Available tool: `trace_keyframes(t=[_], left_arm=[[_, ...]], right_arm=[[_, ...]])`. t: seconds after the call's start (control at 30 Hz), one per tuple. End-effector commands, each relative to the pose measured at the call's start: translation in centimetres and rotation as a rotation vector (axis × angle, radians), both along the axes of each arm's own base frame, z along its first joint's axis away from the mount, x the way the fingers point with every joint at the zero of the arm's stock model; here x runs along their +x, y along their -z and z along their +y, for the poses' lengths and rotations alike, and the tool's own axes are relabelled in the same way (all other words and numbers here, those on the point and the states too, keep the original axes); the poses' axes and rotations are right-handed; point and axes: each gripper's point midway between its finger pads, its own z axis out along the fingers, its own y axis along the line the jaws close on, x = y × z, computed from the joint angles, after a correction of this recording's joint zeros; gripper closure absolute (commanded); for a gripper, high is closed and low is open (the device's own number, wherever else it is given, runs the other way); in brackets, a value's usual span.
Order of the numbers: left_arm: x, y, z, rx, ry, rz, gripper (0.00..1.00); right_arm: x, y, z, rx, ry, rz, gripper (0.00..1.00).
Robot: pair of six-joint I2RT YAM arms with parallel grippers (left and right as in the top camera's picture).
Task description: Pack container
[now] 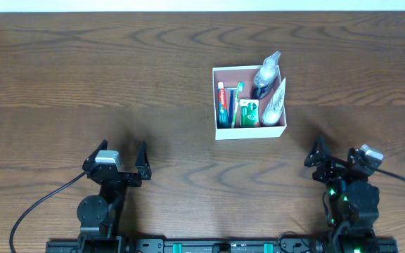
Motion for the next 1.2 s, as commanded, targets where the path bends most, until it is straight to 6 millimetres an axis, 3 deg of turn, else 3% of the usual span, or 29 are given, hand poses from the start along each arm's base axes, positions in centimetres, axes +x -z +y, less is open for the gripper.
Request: trace_keyframes(t=[0.0, 0.2, 0.4, 0.83, 1.17], left_arm=[[-0.1, 1.5, 0.1, 0.010, -0.002, 0.047, 0.02], [-0.1, 1.5, 0.1, 0.010, -0.002, 0.047, 0.02], [-0.1, 1.5, 0.1, 0.010, -0.002, 0.047, 0.02], [-0.1, 1.5, 0.1, 0.010, -0.002, 0.047, 0.02], [-0.1, 1.5, 0.1, 0.010, -0.002, 0.047, 0.02]], right_arm=[[-0.3, -1.0, 0.3, -0.073, -0.031, -0.053, 0.01], [-0.8, -2.1, 0.2, -0.102, -0.032, -0.131, 0.01], [-0.8, -1.9, -0.2, -0.098, -0.026, -0.127, 0.01], [-0.6, 0.6, -1.5, -0.099, 0.011, -0.078, 0.01], [0.0, -0.6, -1.3, -0.161, -0.006, -0.160, 0.01]])
